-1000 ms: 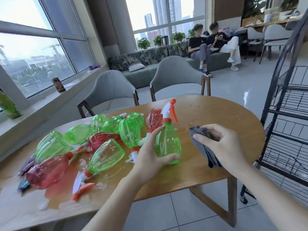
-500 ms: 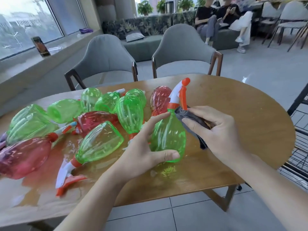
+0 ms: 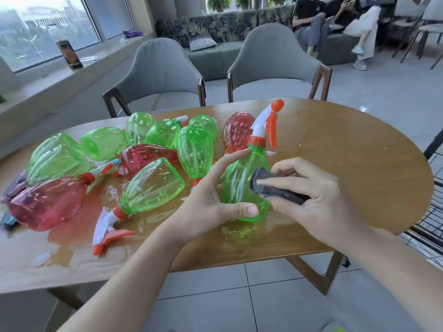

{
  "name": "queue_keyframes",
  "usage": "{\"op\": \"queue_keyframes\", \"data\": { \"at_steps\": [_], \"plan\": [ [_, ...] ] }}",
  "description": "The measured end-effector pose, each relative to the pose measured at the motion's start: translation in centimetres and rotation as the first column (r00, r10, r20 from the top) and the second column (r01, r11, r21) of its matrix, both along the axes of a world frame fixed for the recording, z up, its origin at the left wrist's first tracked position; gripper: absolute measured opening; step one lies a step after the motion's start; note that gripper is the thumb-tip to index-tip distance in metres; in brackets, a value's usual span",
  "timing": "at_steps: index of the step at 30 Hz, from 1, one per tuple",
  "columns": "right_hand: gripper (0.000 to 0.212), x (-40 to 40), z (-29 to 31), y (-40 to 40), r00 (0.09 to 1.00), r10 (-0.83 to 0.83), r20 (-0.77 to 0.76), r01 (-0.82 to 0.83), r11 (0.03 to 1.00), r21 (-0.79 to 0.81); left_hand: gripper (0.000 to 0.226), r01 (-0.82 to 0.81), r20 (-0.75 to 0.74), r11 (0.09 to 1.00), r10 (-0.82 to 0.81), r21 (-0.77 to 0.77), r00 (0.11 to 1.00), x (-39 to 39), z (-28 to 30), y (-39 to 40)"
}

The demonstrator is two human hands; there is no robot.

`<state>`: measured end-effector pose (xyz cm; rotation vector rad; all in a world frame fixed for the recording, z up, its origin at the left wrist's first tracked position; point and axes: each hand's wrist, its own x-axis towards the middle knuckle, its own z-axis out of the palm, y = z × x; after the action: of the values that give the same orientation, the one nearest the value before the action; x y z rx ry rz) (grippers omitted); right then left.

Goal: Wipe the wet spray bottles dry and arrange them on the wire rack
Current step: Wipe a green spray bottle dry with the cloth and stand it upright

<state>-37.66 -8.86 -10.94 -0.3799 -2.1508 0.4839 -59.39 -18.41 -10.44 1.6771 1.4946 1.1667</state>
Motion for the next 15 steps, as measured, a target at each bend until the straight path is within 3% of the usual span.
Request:
{"op": "queue_keyframes", "data": {
  "at_steps": [5,10,15],
  "plan": [
    [0.025,-0.1,0.2,-0.1,0.999,-0.032,-0.014,0.032,0.999,0.029,0.094,0.025,0.021,1.0,-0.025,-0.003,0.999,-0.2,-0.2,-0.2],
    [0.025,0.7,-0.9,-1.3,0.994,0.073,0.086,-0.082,0.991,0.106,0.049,-0.032,0.126,0.998,0.038,-0.048,0.991,0.2,-0.1,-0.3],
    [0.028,0.5,0.1,-0.9,0.999,-0.028,0.022,0.025,0.992,0.125,0.049,-0.024,0.11,0.997,0.031,-0.068,0.993,0.4,-0.2,0.2]
  ]
}}
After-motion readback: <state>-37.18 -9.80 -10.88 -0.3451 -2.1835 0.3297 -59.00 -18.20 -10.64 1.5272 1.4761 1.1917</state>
